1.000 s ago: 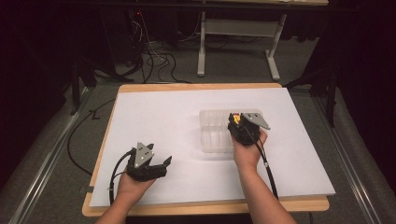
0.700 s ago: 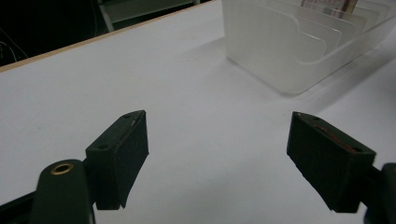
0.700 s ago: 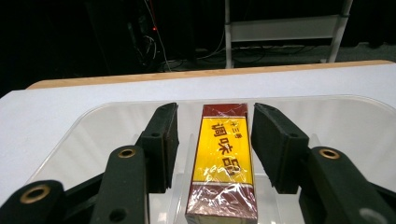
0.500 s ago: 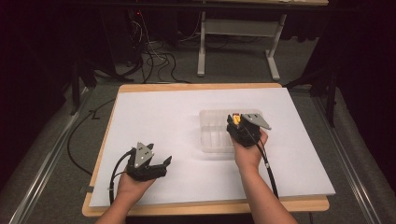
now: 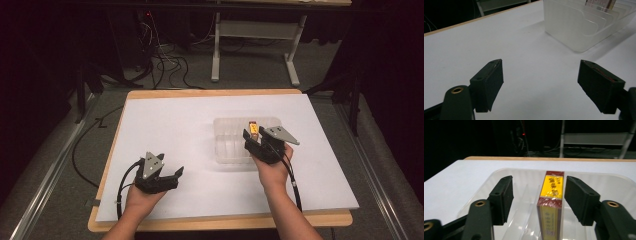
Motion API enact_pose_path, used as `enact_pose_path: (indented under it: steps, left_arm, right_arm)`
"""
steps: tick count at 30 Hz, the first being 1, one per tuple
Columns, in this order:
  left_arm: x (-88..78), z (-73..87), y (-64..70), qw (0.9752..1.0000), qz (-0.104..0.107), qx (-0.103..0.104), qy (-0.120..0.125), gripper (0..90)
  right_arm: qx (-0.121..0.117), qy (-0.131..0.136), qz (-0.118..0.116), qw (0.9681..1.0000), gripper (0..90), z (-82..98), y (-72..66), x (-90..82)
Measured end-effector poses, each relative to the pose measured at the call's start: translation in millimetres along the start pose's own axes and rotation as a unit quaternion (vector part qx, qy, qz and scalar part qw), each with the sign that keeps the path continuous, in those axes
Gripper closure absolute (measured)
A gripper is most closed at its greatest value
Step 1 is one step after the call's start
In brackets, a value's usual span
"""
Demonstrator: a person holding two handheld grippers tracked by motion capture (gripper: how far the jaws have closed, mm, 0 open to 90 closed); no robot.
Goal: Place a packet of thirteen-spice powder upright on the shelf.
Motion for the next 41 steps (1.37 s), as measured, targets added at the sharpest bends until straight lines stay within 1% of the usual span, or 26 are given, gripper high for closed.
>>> enact_pose_path:
  steps: [4,7,10,14,16,19,21,22,25,27,29,31,32,34,37,39,41]
  left_arm:
    - [0.0,0.1,0.7,1.0,0.002,0.001,0.0,21.3]
    - [0.0,0.1,0.7,1.0,0.002,0.001,0.0,21.3]
    - [-0.1,0.1,0.5,1.0,0.002,-0.001,0.0,21.3]
    - [0.5,0.5,0.2,1.0,0.004,-0.005,0.002,21.3]
    - [0.5,0.8,0.0,1.0,0.006,-0.007,0.001,21.3]
    - [1.3,1.4,0.5,0.9999,0.007,-0.009,-0.002,21.5]
    - [2.2,2.0,1.0,0.9999,0.01,-0.01,-0.005,21.9]
    - [3.0,2.5,1.3,0.9999,0.01,-0.008,-0.007,21.9]
    - [5.7,4.0,2.6,0.9998,0.012,-0.003,-0.014,21.9]
    - [6.7,4.2,3.2,0.9998,0.012,-0.001,-0.016,22.0]
    - [8.3,4.0,4.0,0.9998,0.01,-0.001,-0.016,21.9]
    - [9.5,3.7,4.9,0.9998,0.01,-0.003,-0.017,22.0]
    - [10.1,3.6,5.6,0.9998,0.01,-0.003,-0.016,21.9]
    - [10.6,3.4,7.4,0.9998,0.01,0.001,-0.017,21.9]
    - [9.9,3.6,9.3,0.9998,0.009,0.007,-0.015,22.0]
    - [8.8,3.8,9.0,0.9998,0.009,0.01,-0.015,21.9]
    - [7.8,3.7,7.6,0.9998,0.01,0.007,-0.014,22.0]
  right_arm:
    - [-0.012,0.004,-0.024,0.9996,33.0,3.9,1.2,-15.2]
    - [-0.02,0.005,-0.037,0.9991,30.4,8.9,5.2,-25.9]
    - [-0.033,0.009,-0.043,0.9985,28.8,15.5,11.5,-38.4]
    - [-0.047,0.003,-0.049,0.9977,26.4,24.8,23.2,-53.8]
    - [-0.052,0.0,-0.047,0.9975,25.0,30.2,30.9,-61.7]
    - [-0.056,-0.001,-0.037,0.9977,23.9,39.7,46.6,-73.5]
    - [-0.052,-0.003,-0.03,0.9982,23.7,46.0,60.7,-81.6]
    - [-0.05,-0.002,-0.023,0.9985,23.6,48.9,68.7,-86.2]
    - [-0.04,0.001,-0.006,0.9992,23.3,58.8,95.3,-100.6]
    - [-0.038,0.006,0.007,0.9992,23.0,66.5,107.8,-107.7]
    - [-0.033,0.005,0.014,0.9994,23.1,73.2,116.4,-112.0]
    - [-0.025,0.004,0.017,0.9995,23.1,77.7,120.3,-112.1]
    - [-0.024,0.0,0.014,0.9996,23.1,79.9,121.4,-111.0]
    - [-0.023,-0.001,0.009,0.9997,23.0,81.0,121.0,-109.4]
    - [-0.021,-0.002,0.009,0.9997,23.0,81.4,119.4,-107.3]
    - [-0.019,-0.003,0.013,0.9997,23.0,81.6,119.3,-107.0]
    - [-0.016,-0.001,0.016,0.9997,23.1,81.0,119.1,-107.1]
Point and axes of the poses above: each handheld gripper's, and its own axes: x roughly forward along the jaws, z roughly out of its underside, y roughly to its right, the point moved 1 cm from there along x, roughly forward along the jaws, and after that the axes turned 9 degrees about -x, right-handed, at the moved point
